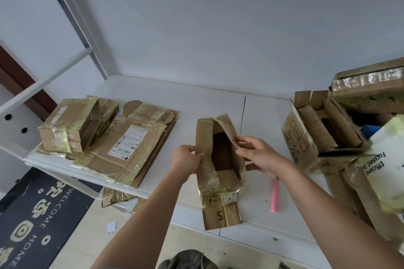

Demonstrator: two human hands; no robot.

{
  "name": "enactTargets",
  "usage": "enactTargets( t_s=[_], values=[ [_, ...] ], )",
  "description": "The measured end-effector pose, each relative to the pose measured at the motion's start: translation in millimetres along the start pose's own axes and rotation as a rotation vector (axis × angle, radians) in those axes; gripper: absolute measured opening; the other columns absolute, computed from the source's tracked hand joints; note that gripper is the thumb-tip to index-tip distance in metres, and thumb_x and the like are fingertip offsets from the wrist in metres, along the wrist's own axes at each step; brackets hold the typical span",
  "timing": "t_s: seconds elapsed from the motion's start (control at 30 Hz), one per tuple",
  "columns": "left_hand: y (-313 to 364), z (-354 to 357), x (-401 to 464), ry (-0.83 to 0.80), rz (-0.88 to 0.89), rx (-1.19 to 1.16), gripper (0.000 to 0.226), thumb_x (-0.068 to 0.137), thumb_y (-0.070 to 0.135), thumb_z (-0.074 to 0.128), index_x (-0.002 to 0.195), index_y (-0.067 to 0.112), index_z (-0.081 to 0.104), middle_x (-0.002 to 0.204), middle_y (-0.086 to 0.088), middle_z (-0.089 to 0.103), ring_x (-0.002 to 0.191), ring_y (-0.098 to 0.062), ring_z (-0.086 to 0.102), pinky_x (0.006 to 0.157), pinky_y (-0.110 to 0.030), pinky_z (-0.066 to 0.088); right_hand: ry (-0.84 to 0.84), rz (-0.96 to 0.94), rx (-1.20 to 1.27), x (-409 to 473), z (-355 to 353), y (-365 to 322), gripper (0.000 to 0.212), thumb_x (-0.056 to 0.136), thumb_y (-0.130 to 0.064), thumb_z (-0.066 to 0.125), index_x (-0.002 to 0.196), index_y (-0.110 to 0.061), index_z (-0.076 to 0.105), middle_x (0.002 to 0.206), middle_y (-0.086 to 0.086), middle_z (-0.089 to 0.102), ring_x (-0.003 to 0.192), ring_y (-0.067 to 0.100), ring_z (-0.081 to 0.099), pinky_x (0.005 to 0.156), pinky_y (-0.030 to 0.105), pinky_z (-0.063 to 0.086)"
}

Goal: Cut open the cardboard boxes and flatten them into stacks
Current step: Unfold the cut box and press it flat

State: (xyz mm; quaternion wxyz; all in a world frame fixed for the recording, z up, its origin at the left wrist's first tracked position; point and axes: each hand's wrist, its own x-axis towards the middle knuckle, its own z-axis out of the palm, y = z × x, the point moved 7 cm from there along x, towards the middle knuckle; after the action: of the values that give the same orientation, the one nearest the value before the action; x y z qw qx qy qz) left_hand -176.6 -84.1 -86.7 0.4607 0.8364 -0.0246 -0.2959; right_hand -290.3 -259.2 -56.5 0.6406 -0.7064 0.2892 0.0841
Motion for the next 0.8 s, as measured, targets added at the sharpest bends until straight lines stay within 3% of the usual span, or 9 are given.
enactTargets(
  t_s=[0.1,0.17,0.23,0.37,0.47,0.57,0.67,0.8],
  values=[
    [2.9,-1.6,-4.5,0.034,0.009,0.012,0.024,0.093,0.014,0.065,0.116,0.009,0.070,0.093,-0.009,0.071,0.080,-0.027,0.072,0.072,-0.044,0.062,-0.005,0.012,-0.227,4.6,8.3,-11.2,0.071,0.090,-0.018,0.064,0.149,-0.021,0.024,0.138,0.005,0.048,0.113,0.022,0.059,0.085,0.038,0.056],
    [7.0,-2.2,-9.4,0.060,0.050,0.011,0.021,0.092,0.014,0.066,0.111,0.012,0.073,0.089,-0.006,0.072,0.079,-0.026,0.072,0.072,-0.045,0.061,0.067,-0.082,-0.345,6.9,12.9,-29.5,0.091,0.088,-0.028,0.069,0.152,-0.028,0.005,0.154,0.008,0.029,0.135,0.026,0.042,0.099,0.031,0.043],
    [14.2,0.2,-17.7,0.066,0.136,0.030,0.020,0.089,0.015,0.069,0.107,0.019,0.075,0.086,0.000,0.074,0.080,-0.020,0.072,0.077,-0.042,0.061,0.239,-0.188,-0.320,5.4,8.2,-49.1,0.104,0.084,-0.039,0.074,0.153,-0.028,-0.004,0.156,0.011,0.022,0.140,0.027,0.035,0.100,0.028,0.033],
    [34.6,4.6,-36.4,-0.029,0.258,-0.038,0.028,0.085,0.016,0.073,0.112,0.026,0.074,0.087,0.005,0.076,0.082,-0.013,0.073,0.078,-0.038,0.061,0.400,-0.249,-0.333,0.3,0.2,-58.1,0.107,0.080,-0.039,0.078,0.155,-0.028,0.002,0.151,0.013,0.029,0.133,0.029,0.043,0.103,0.036,0.037],
    [52.1,-0.6,-36.5,-0.072,0.268,-0.131,0.060,0.084,0.027,0.076,0.138,0.032,0.054,0.122,0.005,0.064,0.113,-0.014,0.062,0.086,-0.038,0.058,0.407,-0.327,-0.276,-7.6,-2.1,-57.6,0.097,0.083,-0.037,0.076,0.155,-0.025,0.012,0.154,0.002,0.034,0.139,0.021,0.039,0.112,0.037,0.036],
    [66.8,-5.5,-38.5,-0.085,0.288,-0.247,0.072,0.085,0.035,0.074,0.146,0.042,0.036,0.131,0.004,0.057,0.120,-0.014,0.057,0.089,-0.040,0.057,0.386,-0.409,-0.234,-21.7,4.8,-58.7,0.094,0.083,-0.036,0.076,0.154,-0.025,0.016,0.150,-0.005,0.040,0.136,0.013,0.041,0.110,0.030,0.037],
    [73.8,2.1,-43.7,-0.116,0.369,-0.237,0.068,0.090,0.025,0.071,0.144,0.048,0.036,0.127,0.005,0.062,0.121,-0.012,0.058,0.088,-0.038,0.058,0.462,-0.417,-0.232,-30.6,2.5,-58.3,0.094,0.084,-0.038,0.074,0.155,-0.027,0.012,0.146,0.000,0.040,0.132,0.014,0.043,0.103,0.025,0.036],
    [76.2,16.7,-46.3,-0.072,0.404,-0.117,0.067,0.093,0.016,0.064,0.146,0.045,0.036,0.125,0.004,0.066,0.115,-0.017,0.063,0.090,-0.041,0.057,0.610,-0.319,-0.303,-41.5,-9.3,-57.7,0.092,0.084,-0.049,0.070,0.154,-0.026,0.016,0.131,0.007,0.042,0.112,0.023,0.054,0.085,0.025,0.036]
  ],
)
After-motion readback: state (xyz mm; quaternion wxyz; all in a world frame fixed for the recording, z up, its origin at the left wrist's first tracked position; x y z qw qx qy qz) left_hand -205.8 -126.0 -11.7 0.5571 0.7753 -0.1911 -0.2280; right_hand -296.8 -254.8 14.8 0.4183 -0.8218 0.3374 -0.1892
